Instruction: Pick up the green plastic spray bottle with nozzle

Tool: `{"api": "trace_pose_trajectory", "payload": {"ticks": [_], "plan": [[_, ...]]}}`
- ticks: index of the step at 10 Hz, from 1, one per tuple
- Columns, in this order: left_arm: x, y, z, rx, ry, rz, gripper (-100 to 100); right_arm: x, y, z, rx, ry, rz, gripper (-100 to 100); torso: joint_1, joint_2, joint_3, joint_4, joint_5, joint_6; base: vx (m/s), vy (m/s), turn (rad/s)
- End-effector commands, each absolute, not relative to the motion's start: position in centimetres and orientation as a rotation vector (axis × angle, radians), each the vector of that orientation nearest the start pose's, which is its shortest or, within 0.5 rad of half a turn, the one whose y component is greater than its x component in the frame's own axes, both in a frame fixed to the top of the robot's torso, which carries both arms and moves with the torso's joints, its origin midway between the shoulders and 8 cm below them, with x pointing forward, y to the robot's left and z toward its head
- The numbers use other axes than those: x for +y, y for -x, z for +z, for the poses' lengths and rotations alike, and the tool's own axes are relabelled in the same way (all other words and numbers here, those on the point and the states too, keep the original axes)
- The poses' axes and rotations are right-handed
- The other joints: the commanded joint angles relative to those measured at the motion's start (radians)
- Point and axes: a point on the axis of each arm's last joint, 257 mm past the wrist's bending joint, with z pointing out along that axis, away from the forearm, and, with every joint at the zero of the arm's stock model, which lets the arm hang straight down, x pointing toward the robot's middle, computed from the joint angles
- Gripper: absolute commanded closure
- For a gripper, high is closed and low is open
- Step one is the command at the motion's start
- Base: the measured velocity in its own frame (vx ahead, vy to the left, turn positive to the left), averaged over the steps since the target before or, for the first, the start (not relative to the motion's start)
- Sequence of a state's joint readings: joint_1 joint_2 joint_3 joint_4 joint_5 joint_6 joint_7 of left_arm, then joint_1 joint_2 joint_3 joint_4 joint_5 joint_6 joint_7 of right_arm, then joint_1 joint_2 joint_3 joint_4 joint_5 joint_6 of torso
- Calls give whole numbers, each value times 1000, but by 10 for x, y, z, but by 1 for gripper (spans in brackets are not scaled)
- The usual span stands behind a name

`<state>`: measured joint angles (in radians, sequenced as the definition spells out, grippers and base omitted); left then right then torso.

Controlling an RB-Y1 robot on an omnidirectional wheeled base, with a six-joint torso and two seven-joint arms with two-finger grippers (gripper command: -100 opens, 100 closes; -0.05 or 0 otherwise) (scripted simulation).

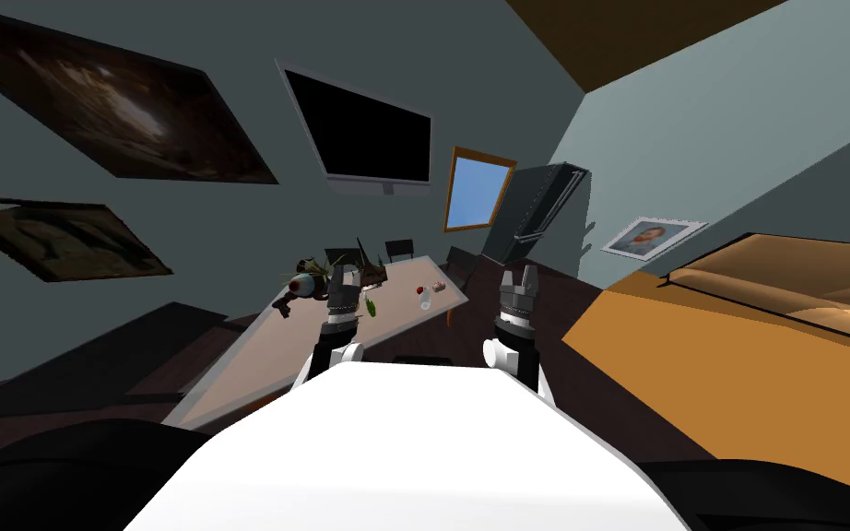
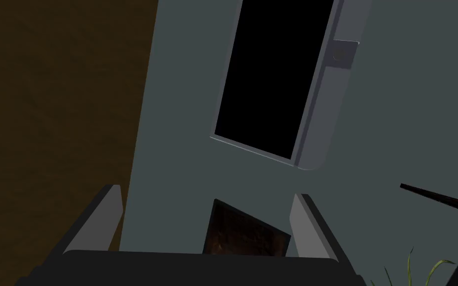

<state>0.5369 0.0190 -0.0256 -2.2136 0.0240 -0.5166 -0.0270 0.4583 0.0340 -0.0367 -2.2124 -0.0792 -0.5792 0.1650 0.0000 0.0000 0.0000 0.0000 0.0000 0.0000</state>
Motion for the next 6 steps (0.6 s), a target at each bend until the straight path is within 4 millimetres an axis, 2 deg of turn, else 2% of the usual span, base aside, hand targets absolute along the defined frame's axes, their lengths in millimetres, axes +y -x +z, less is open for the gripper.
{"api": "trace_pose_trajectory", "payload": {"ticks": [1, 6], "plan": [[278, -355, -28, 742, 693, -1244, -100, -301, -342, 23, 537, -633, 1180, 0, 0, 0, 0, 0, 0, 0, -24, -34, -78], [288, -368, -81, 923, 629, -1063, -100, -301, -342, 23, 537, -633, 1181, 0, -5, 3, 2, 1, -1, 0, -50, -78, -120]]}}
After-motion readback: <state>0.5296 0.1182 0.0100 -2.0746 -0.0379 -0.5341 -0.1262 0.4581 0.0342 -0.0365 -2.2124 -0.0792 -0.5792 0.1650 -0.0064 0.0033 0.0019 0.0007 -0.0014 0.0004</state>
